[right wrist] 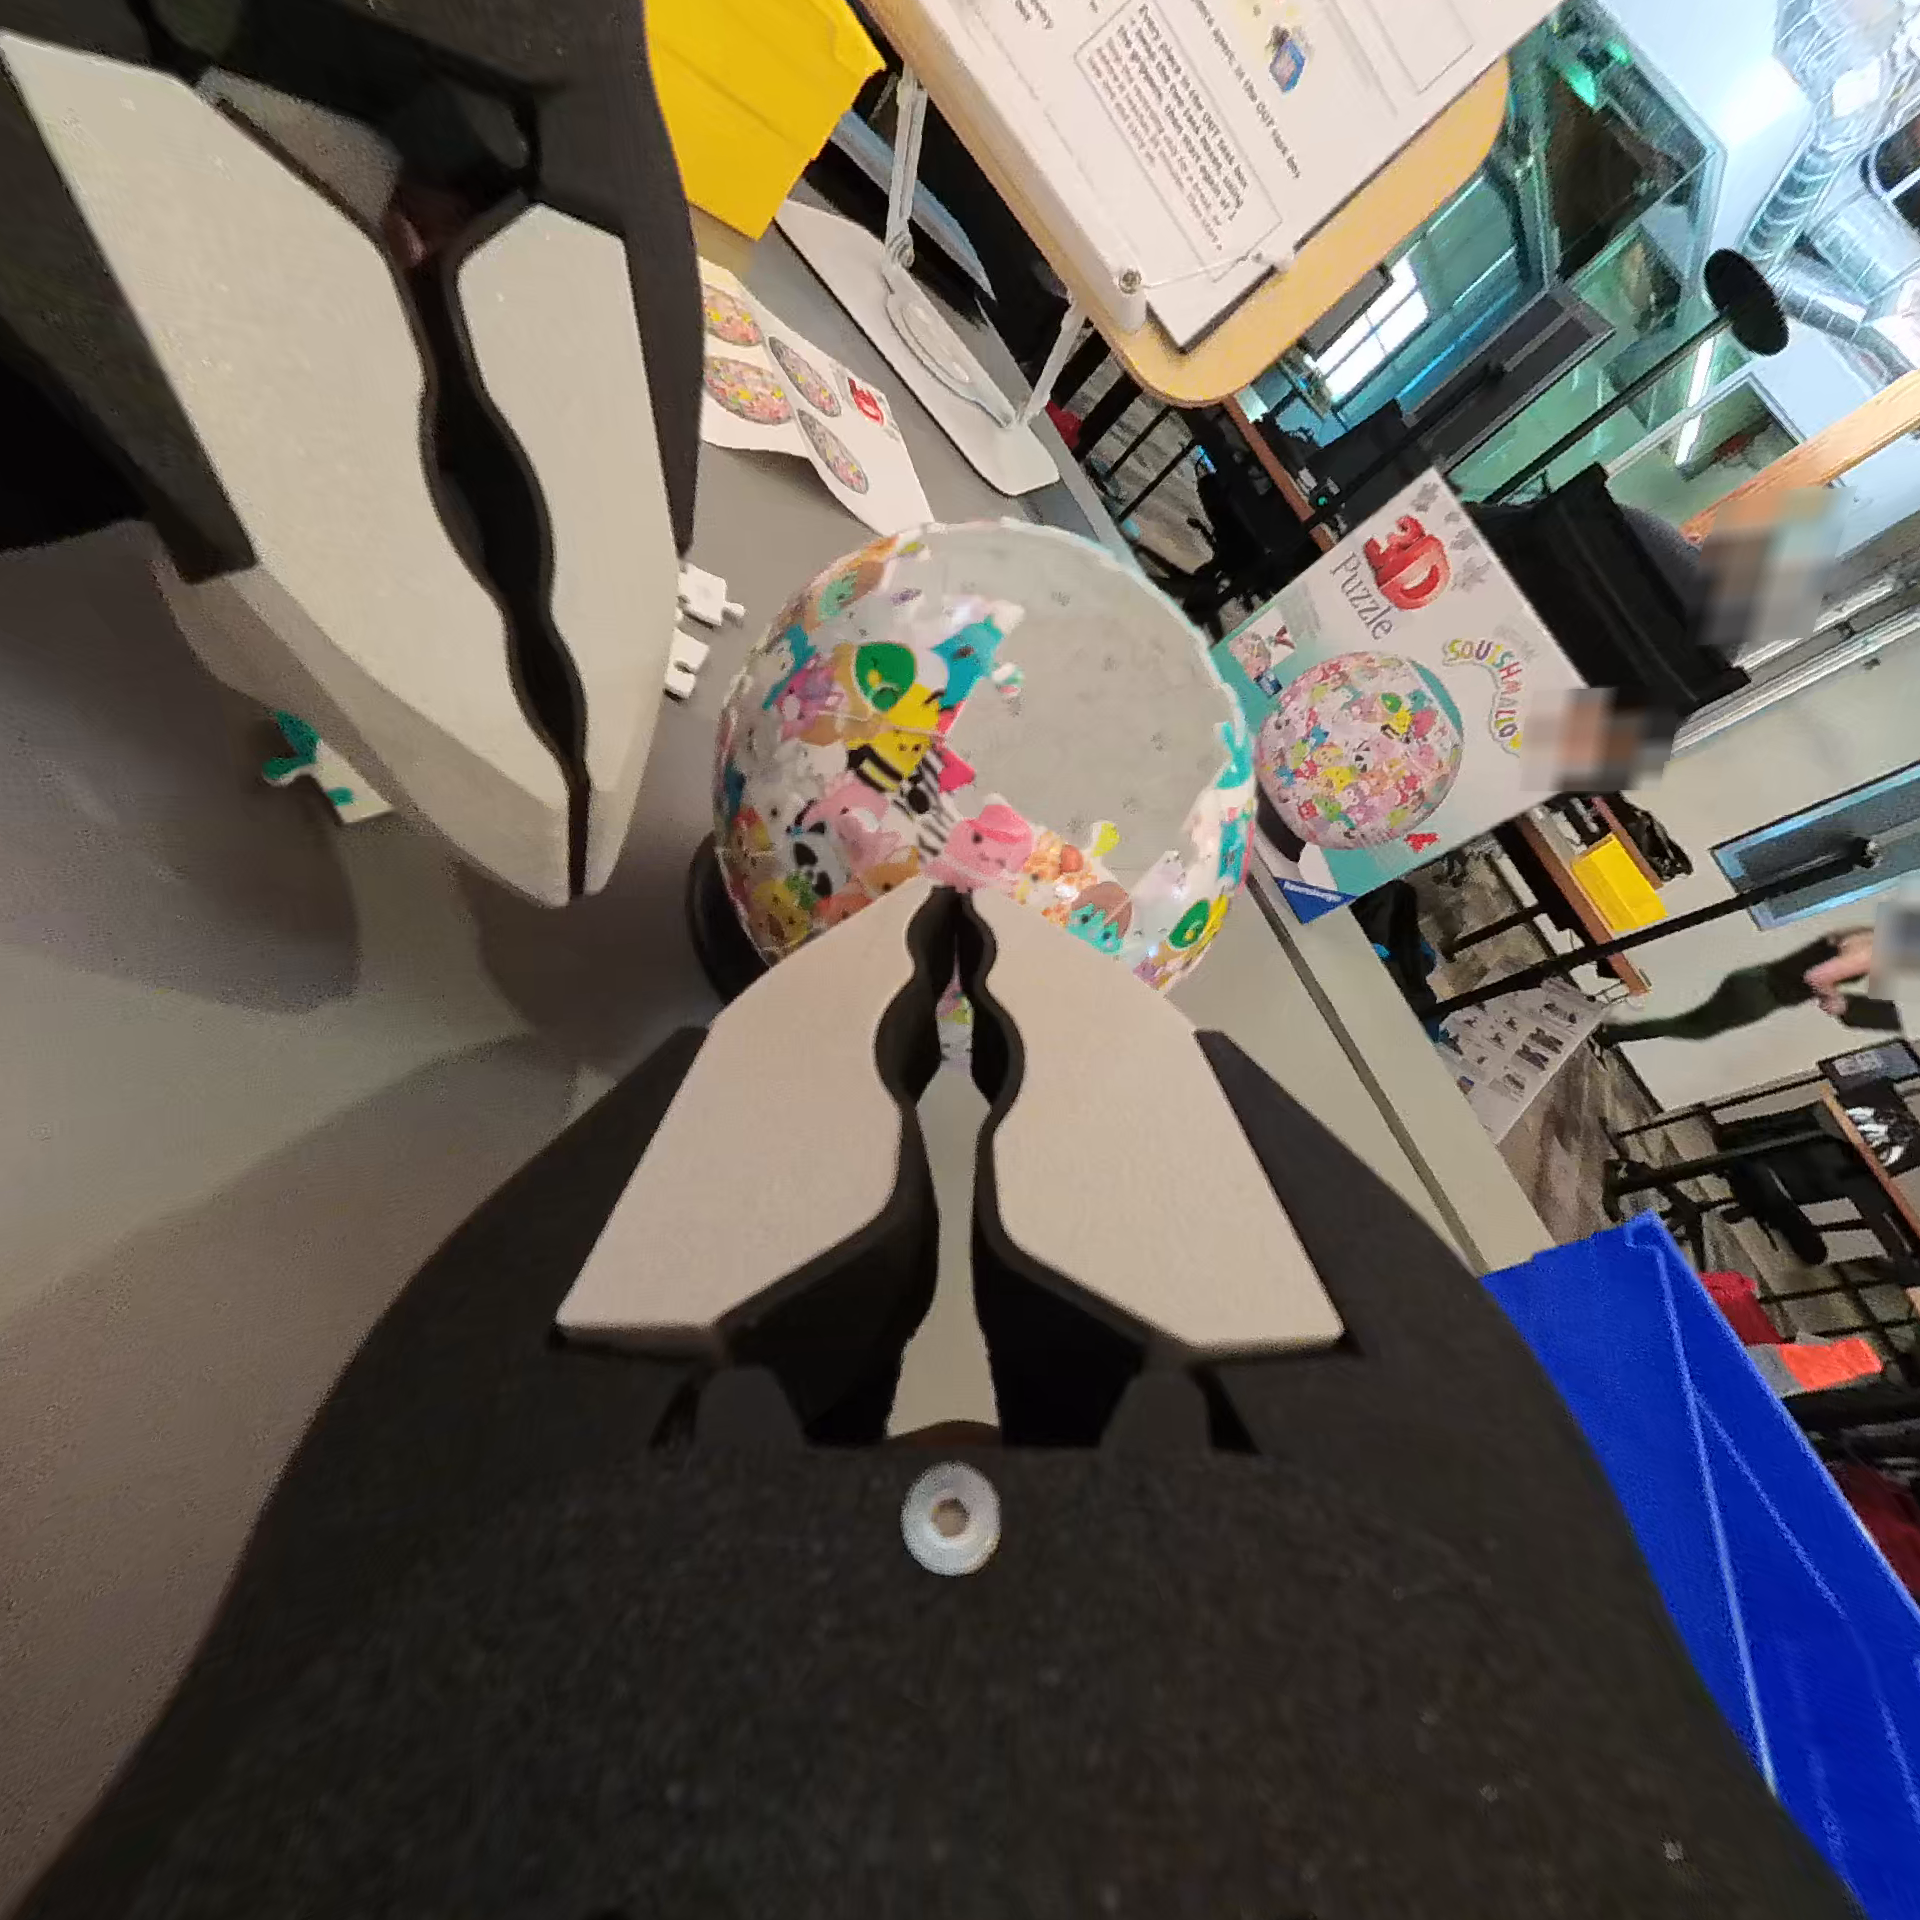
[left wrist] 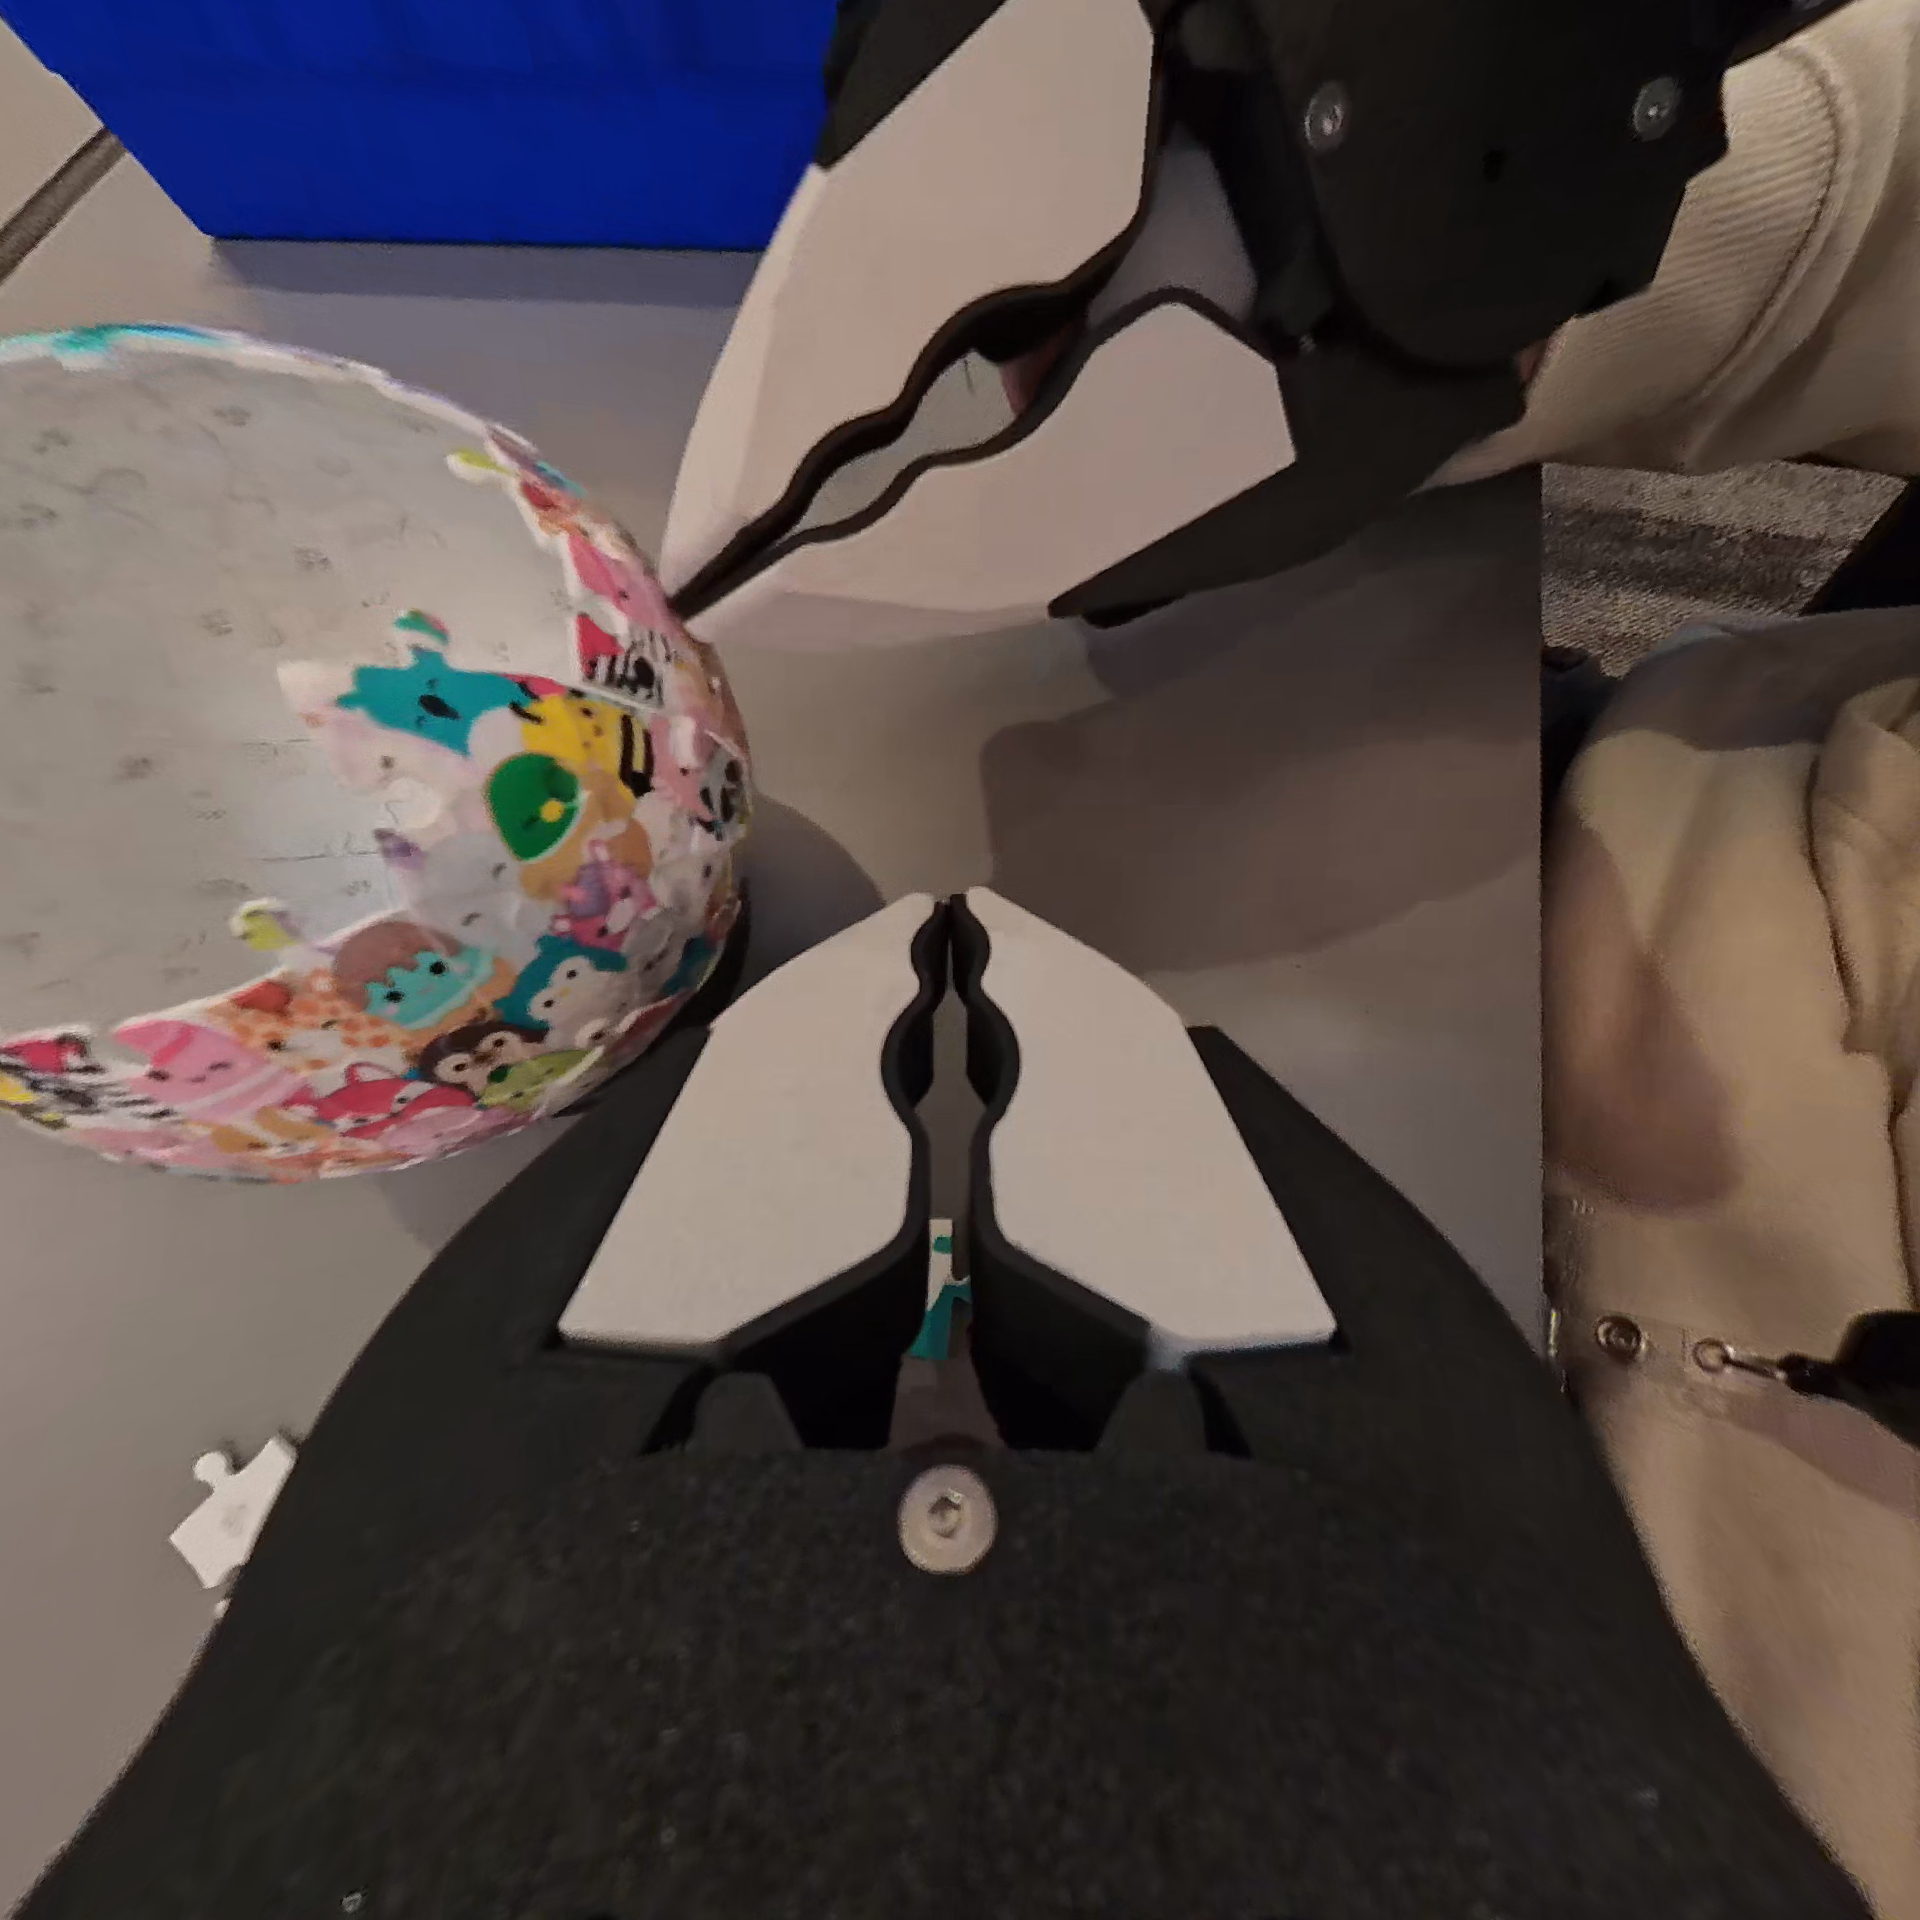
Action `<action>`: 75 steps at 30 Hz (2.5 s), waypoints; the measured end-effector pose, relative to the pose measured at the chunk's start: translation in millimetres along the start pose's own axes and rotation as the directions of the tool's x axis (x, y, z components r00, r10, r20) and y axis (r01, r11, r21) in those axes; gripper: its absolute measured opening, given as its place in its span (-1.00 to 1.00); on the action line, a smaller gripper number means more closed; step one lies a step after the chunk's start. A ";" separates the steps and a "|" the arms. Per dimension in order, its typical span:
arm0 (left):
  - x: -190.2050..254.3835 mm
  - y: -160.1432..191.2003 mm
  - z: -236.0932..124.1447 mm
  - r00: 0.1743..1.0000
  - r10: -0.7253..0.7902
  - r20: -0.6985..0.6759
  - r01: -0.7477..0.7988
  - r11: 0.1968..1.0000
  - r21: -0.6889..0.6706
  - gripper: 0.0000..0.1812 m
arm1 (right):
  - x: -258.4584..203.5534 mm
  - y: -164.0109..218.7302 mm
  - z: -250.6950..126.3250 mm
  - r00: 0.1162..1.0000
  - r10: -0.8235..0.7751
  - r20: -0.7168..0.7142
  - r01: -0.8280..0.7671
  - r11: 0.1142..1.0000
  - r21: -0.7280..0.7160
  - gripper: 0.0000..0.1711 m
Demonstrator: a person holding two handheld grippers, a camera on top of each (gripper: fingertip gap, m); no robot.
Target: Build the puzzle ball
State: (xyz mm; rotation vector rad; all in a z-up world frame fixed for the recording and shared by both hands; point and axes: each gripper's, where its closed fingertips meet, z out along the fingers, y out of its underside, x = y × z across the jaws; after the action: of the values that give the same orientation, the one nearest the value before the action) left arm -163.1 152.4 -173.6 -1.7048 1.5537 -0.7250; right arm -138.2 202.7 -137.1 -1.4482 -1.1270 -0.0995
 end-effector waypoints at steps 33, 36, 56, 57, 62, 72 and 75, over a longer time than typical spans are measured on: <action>-2.3 -17.1 -12.6 0.998 -0.043 -0.040 0.046 0.996 0.072 -1.00 | 7.5 -2.0 0.3 0.998 0.055 0.013 -0.056 0.998 0.031 -1.00; -1.8 -17.3 -12.8 0.998 -0.042 -0.043 0.045 0.996 0.072 -1.00 | 7.4 -4.5 2.2 0.999 0.049 0.016 -0.050 0.998 0.039 -1.00; -3.9 -13.2 -14.1 0.998 -0.043 -0.036 0.045 0.997 0.065 -1.00 | 12.0 -7.1 -6.8 0.997 0.071 0.001 -0.071 0.995 0.063 -1.00; -4.1 -13.5 -14.2 0.998 -0.046 -0.038 0.048 0.997 0.067 -1.00 | 10.4 -9.4 -6.7 0.998 0.069 0.010 -0.070 0.995 0.070 -1.00; -3.3 -14.0 -14.8 0.998 -0.045 -0.043 0.048 0.997 0.068 -1.00 | 3.8 -6.9 7.6 0.998 0.042 0.040 -0.044 0.998 0.043 -1.00; -15.5 -33.8 -26.8 0.998 -0.049 -0.029 0.051 0.994 0.095 -1.00 | 7.4 -2.3 -2.4 0.995 0.095 0.041 -0.098 0.994 0.052 -1.00; -43.0 -59.3 -39.6 0.998 -0.024 0.060 0.021 0.999 0.048 -1.00 | 6.2 -0.9 -1.9 0.997 0.069 0.032 -0.070 0.997 0.044 -1.00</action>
State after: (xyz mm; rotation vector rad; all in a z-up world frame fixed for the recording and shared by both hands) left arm -164.5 191.5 -100.1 -1.6968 1.4669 -0.7095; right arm -134.5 204.4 -132.0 -1.4517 -1.0957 -0.0031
